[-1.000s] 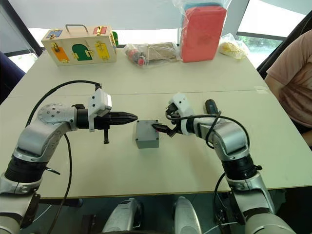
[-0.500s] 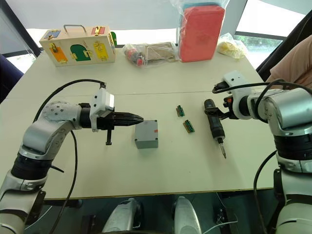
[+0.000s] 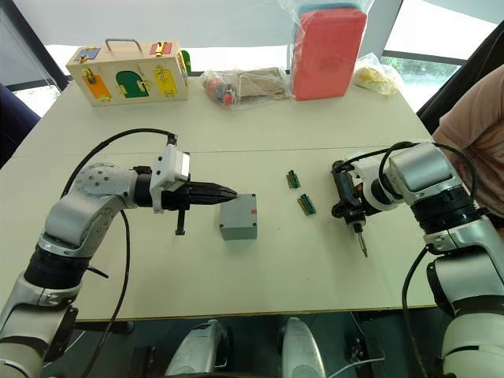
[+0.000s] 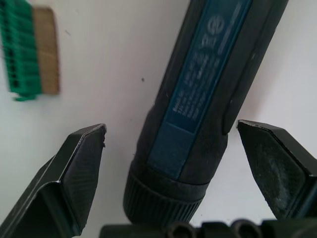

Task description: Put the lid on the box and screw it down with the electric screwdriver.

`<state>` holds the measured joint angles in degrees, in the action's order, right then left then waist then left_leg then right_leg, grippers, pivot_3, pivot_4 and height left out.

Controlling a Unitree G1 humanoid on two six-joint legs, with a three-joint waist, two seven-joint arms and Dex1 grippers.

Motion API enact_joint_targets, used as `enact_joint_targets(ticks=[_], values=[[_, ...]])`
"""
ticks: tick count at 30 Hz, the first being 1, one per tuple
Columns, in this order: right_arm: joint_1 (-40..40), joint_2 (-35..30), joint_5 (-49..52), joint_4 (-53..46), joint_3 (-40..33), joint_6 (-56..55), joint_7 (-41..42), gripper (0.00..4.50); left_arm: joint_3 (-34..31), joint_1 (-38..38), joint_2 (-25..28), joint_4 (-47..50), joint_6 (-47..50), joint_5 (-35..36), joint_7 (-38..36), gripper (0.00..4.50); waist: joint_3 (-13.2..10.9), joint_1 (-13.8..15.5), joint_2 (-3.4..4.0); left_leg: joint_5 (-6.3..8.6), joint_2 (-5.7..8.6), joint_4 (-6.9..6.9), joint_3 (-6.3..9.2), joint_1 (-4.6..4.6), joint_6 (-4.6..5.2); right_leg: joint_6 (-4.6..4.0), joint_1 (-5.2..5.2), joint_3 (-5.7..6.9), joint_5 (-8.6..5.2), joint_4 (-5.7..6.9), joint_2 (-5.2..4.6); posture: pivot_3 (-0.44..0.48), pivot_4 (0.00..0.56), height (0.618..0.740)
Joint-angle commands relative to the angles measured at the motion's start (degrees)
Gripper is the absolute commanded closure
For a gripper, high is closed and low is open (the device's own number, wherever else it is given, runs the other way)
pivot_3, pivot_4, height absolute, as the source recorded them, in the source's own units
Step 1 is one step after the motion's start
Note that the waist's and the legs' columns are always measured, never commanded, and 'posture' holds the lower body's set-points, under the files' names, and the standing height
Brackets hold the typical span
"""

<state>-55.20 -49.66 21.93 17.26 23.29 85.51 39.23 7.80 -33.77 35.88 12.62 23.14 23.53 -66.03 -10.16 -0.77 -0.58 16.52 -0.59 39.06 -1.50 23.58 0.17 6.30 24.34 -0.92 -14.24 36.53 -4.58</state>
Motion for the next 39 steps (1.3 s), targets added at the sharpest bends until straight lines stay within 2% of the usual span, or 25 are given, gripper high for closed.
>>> enact_joint_targets(ticks=[1, 4, 7, 9, 15, 19, 22, 25, 28, 32, 39], values=[[-1.7, 1.7, -2.5, 3.9, 2.1, -2.9, 1.4, 0.28, -1.6, 0.2, 0.5, 2.8, 0.0, 0.6, 1.4, 4.50, 0.0, -0.1, -0.04, 0.00, 0.00, 0.00, 0.00, -0.01, 0.00, 0.00, -0.01, 0.00, 0.00, 0.00, 0.00, 0.000, 0.150, 0.730], [-2.8, 2.5, -4.0, 6.3, 3.0, -4.3, 2.8, 1.05, -1.7, 0.3, 0.5, 3.1, 0.2, 0.6, 2.1, 4.50, 0.0, -0.2, -0.07, 0.00, -0.01, 0.02, 0.00, -0.03, 0.00, 0.00, -0.02, 0.01, 0.01, 0.00, 0.02, 0.000, 0.150, 0.730], [-3.9, 3.0, -5.0, 7.9, 3.3, -4.7, 4.0, 2.12, -1.7, 0.5, 0.8, 3.3, 0.3, 0.7, 2.5, 4.50, 0.0, -0.2, -0.07, 0.00, -0.01, 0.02, -0.01, -0.04, 0.00, 0.00, -0.02, 0.01, 0.01, 0.00, 0.03, 0.000, 0.150, 0.730], [-4.3, 3.1, -5.5, 8.3, 3.1, -4.6, 4.6, 2.60, -1.8, 0.6, 1.0, 3.4, 0.5, 0.8, 2.7, 4.50, 0.0, -0.3, -0.06, 0.00, -0.02, 0.01, -0.01, -0.04, 0.00, 0.00, -0.02, 0.01, 0.01, 0.00, 0.03, 0.000, 0.150, 0.730], [-6.3, 2.4, -5.7, 5.3, -2.6, -6.3, 4.7, 2.60, -2.0, 1.3, 2.2, 2.1, -0.3, 0.0, 2.7, 4.50, 0.0, -0.3, 0.02, 0.00, -0.02, 0.01, -0.02, -0.04, 0.00, 0.01, -0.01, 0.01, 0.01, 0.01, 0.04, 0.000, 0.150, 0.730], [-4.0, 5.4, 0.2, -10.2, -17.3, -14.2, 4.0, 2.60, -1.6, 2.5, 2.9, 0.1, -1.8, -1.3, 2.4, 4.50, -0.2, -0.4, 0.37, 0.00, -0.02, -0.02, -0.07, 0.08, 0.00, 0.01, 0.20, -0.03, 0.01, 0.05, 0.03, 0.000, 0.150, 0.730], [1.3, 16.6, 9.8, -22.9, -32.3, -26.6, 2.9, 2.60, -1.2, 2.8, 2.3, -1.3, -2.8, -1.8, 2.6, 4.50, -0.3, -0.4, 0.37, 0.00, -0.10, -0.05, -0.03, 0.14, 0.00, 0.02, 0.33, -0.03, 0.00, 0.16, 0.15, 0.000, 0.150, 0.730], [5.3, 24.6, 13.4, -30.5, -37.5, -32.4, -0.7, 2.60, -0.8, 2.6, 1.7, -2.2, -3.2, -2.1, 2.7, 4.50, -0.3, 0.2, 0.36, 0.00, -0.20, -0.08, 0.09, 0.15, -0.01, 0.00, 0.34, 0.02, -0.01, 0.27, 0.28, 0.000, 0.150, 0.730], [9.9, 30.0, 12.8, -34.6, -36.5, -41.1, -2.2, 2.60, -0.3, 2.7, 1.7, -3.0, -3.8, -2.7, 2.4, 4.50, -0.2, 0.9, 0.25, -0.04, -0.15, 0.09, 0.11, 0.16, -0.07, -0.01, 0.23, 0.09, -0.01, 0.37, 0.05, 0.000, 0.150, 0.730], [17.7, 37.3, 7.8, -36.6, -30.6, -56.8, -2.5, 2.60, 1.4, 3.1, 1.6, -5.0, -5.2, -5.0, 2.0, 4.50, -0.2, 1.0, 0.27, -0.04, 0.21, 0.17, 0.01, 0.03, -0.07, 0.00, 0.02, -0.06, 0.01, 0.34, -0.14, 0.000, 0.150, 0.730], [24.5, 42.4, 0.4, -32.0, -23.5, -70.9, -4.2, 2.60, 3.9, 2.9, -1.0, -8.2, -6.6, -8.0, 2.8, 4.50, -0.2, 0.0, 0.26, -0.07, 0.16, 0.10, 0.06, 0.03, -0.12, 0.02, 0.14, -0.01, -0.01, 0.41, -0.04, 0.000, 0.150, 0.730]])
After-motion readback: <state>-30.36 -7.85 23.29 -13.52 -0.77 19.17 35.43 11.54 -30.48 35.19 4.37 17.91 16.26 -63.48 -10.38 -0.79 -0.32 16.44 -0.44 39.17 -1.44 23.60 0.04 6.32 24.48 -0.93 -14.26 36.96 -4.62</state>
